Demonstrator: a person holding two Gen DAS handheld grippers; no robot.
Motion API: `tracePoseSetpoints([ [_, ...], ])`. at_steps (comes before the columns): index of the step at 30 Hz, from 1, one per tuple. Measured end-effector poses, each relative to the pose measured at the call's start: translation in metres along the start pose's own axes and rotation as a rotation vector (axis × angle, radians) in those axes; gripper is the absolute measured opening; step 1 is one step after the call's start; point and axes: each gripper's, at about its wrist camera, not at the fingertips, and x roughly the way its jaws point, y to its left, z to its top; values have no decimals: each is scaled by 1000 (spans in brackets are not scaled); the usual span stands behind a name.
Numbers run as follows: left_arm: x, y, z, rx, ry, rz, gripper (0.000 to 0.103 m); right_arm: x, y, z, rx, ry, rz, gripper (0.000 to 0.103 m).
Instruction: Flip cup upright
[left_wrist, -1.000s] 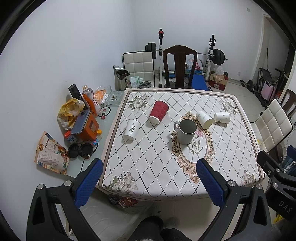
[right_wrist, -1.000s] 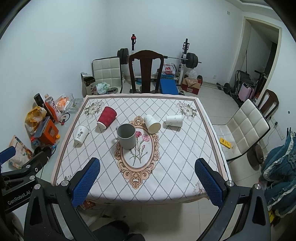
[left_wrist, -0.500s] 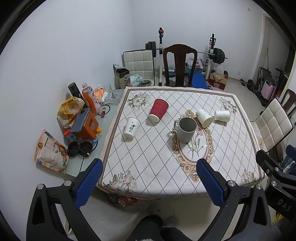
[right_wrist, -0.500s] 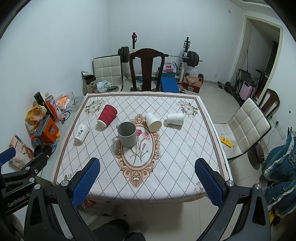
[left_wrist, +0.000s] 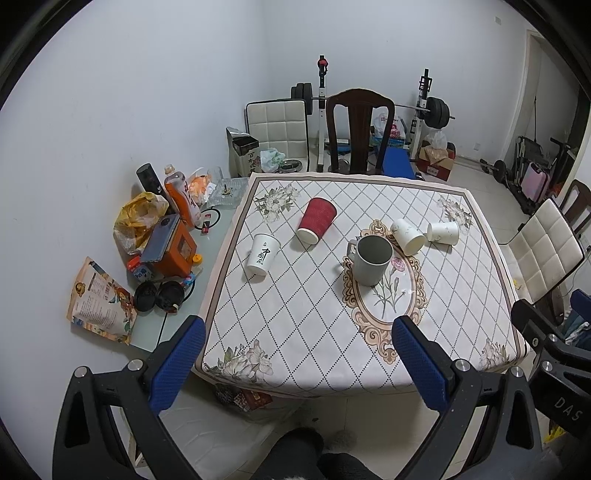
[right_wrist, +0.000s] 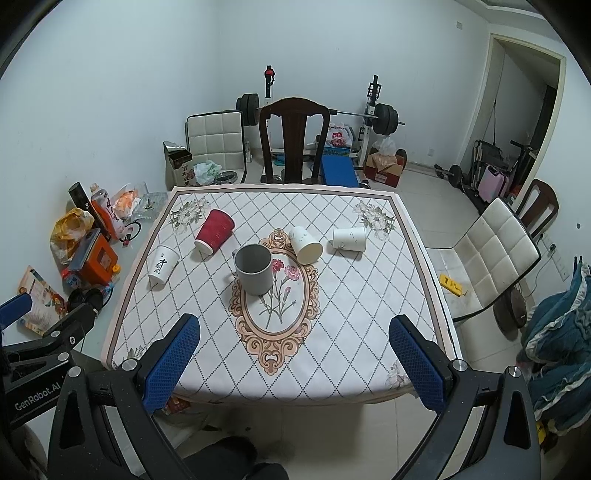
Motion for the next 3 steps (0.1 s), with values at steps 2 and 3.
tracePoseSetpoints([
  [2, 0, -1, 0, -2, -2, 1, 103, 0, 0, -1, 0, 2, 0, 103],
  [3, 0, -1, 0, -1, -1, 0, 103, 0, 0, -1, 0, 1, 0, 103],
])
